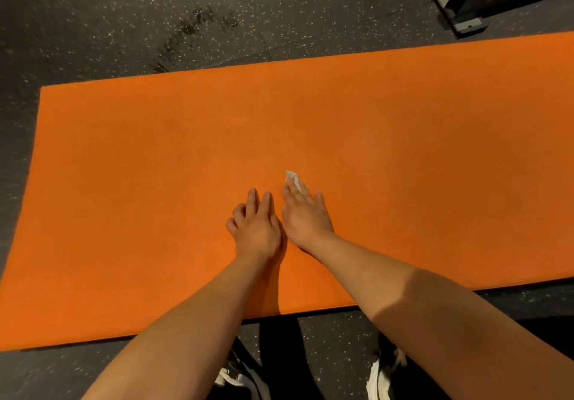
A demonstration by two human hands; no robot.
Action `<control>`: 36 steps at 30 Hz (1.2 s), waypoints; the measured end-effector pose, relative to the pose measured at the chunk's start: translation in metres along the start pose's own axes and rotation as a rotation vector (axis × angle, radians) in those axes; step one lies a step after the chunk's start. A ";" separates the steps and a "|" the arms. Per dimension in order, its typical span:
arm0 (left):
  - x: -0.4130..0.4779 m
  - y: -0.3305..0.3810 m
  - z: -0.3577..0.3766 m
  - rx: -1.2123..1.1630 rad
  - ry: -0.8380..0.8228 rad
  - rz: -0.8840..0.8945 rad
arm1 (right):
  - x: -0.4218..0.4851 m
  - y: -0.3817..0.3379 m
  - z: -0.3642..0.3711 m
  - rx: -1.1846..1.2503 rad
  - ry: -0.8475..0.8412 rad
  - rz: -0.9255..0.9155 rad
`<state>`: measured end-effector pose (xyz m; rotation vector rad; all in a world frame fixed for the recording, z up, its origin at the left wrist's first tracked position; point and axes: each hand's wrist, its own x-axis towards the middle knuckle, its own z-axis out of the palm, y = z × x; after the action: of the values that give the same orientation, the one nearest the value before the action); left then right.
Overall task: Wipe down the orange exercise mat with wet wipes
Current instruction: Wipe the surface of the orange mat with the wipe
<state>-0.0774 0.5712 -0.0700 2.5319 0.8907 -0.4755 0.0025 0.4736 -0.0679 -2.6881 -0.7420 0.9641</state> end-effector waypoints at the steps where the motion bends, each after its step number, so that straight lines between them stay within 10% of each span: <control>1: 0.004 -0.001 -0.002 0.007 0.006 -0.020 | 0.009 0.006 -0.006 0.005 0.018 0.053; 6: 0.015 -0.012 -0.001 0.010 0.019 -0.017 | 0.037 0.022 -0.023 0.046 0.093 0.244; 12: 0.032 -0.008 -0.004 -0.071 0.101 -0.047 | 0.045 -0.018 -0.003 0.000 0.003 -0.255; 19: 0.043 -0.006 -0.003 -0.023 0.022 -0.028 | 0.061 0.047 -0.035 -0.048 0.182 0.173; 29: 0.042 -0.005 -0.008 -0.081 0.018 -0.040 | 0.062 -0.011 -0.013 -0.072 0.074 -0.222; 36: 0.045 -0.017 -0.015 -0.066 0.017 -0.005 | 0.073 0.036 -0.027 0.061 0.339 0.096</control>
<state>-0.0528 0.6132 -0.0818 2.4780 0.9042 -0.4192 0.0827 0.4799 -0.0991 -2.7508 -0.5092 0.5155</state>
